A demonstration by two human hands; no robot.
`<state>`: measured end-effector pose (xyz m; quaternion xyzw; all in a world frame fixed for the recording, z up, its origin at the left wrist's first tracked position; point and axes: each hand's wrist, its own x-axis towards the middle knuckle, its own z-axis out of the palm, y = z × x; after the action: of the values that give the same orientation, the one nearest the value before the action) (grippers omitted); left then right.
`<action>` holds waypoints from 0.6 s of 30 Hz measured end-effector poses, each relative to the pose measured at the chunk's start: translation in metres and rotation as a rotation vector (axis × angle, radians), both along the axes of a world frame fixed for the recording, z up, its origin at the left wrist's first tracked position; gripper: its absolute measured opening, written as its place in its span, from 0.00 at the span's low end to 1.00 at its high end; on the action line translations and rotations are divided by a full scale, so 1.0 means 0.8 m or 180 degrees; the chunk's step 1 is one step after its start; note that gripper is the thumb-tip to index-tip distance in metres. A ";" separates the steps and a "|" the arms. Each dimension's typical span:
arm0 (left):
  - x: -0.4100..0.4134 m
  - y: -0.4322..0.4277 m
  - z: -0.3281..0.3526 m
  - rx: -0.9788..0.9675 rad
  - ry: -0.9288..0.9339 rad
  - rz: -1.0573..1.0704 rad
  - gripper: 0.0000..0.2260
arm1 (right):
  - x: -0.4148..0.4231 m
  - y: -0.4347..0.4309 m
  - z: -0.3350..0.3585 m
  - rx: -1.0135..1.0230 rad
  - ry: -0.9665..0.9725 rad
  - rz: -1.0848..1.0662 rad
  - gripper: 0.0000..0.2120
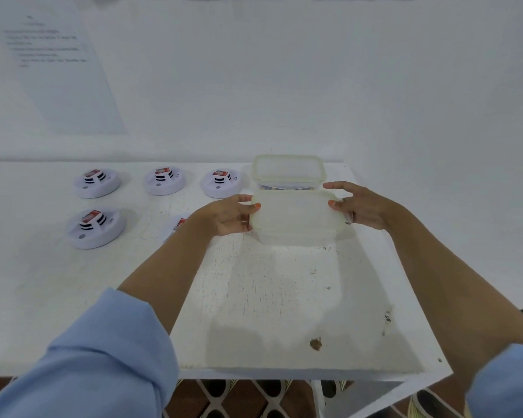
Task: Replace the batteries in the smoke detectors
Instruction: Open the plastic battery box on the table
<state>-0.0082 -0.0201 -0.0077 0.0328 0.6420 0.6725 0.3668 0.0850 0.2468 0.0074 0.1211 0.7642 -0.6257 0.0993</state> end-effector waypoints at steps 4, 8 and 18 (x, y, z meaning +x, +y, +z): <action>-0.003 0.003 0.001 -0.0193 0.0221 0.0180 0.16 | -0.002 -0.004 0.002 0.0178 0.0049 0.0004 0.23; 0.006 0.002 0.008 -0.0296 0.0206 0.0243 0.03 | -0.008 -0.010 0.008 0.0141 0.0090 0.0031 0.27; 0.004 0.018 0.001 -0.0881 0.1363 0.0902 0.23 | 0.002 -0.027 0.021 0.0550 -0.0554 0.0797 0.15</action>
<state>-0.0048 -0.0061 -0.0071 0.0335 0.7887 0.6008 0.1263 0.0865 0.2253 0.0240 0.0869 0.8127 -0.5276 0.2314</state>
